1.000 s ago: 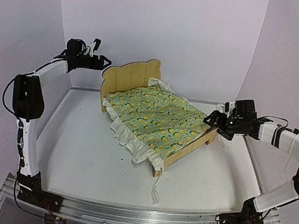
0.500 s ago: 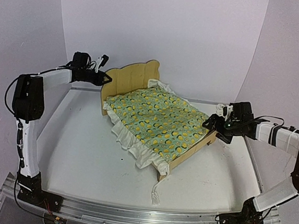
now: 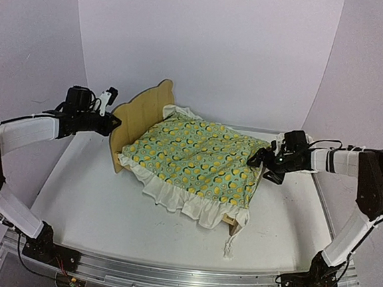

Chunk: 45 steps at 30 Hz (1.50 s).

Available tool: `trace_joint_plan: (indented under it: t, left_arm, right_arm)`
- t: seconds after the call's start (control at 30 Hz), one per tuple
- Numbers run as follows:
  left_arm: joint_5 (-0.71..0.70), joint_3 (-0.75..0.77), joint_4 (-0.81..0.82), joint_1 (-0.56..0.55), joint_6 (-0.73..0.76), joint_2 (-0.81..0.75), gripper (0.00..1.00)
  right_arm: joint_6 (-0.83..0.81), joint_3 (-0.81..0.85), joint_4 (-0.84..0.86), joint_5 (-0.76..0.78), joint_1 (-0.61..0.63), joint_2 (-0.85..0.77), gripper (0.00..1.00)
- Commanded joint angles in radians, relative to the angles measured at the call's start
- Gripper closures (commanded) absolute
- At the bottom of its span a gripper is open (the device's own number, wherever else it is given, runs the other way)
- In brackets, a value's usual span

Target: Set up the pet bed

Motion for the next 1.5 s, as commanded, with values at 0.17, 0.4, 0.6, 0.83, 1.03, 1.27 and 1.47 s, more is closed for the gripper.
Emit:
trace_joint_plan:
  t: [0.17, 0.4, 0.6, 0.83, 1.03, 1.27, 1.47]
  left_arm:
    - [-0.329, -0.157, -0.135, -0.011, -0.254, -0.339, 0.77]
    - [-0.532, -0.179, -0.268, -0.010, -0.410, -0.545, 0.20]
    - [-0.414, -0.068, -0.262, -0.106, -0.387, -0.650, 0.18]
    - [-0.429, -0.095, 0.000, -0.585, -0.180, -0.490, 0.22]
    - [-0.282, 0.039, 0.054, -0.796, -0.093, -0.102, 0.19]
    - [-0.225, 0.201, 0.048, -0.918, 0.022, 0.242, 0.21]
    - [-0.241, 0.298, 0.019, -0.920, 0.045, 0.391, 0.47]
  right_arm:
    - [-0.028, 0.278, 0.112, -0.185, 0.063, 0.227, 0.02]
    - [-0.293, 0.521, -0.184, 0.079, 0.055, 0.325, 0.02]
    - [-0.393, 0.509, -0.364, 0.537, -0.025, 0.123, 0.02]
    - [-0.423, 0.169, -0.319, 0.134, -0.028, -0.216, 0.02]
    - [-0.393, -0.007, -0.311, -0.007, -0.025, -0.393, 0.02]
    - [-0.384, -0.054, -0.296, -0.049, -0.024, -0.437, 0.02]
    - [-0.359, -0.094, -0.270, -0.107, -0.003, -0.452, 0.02]
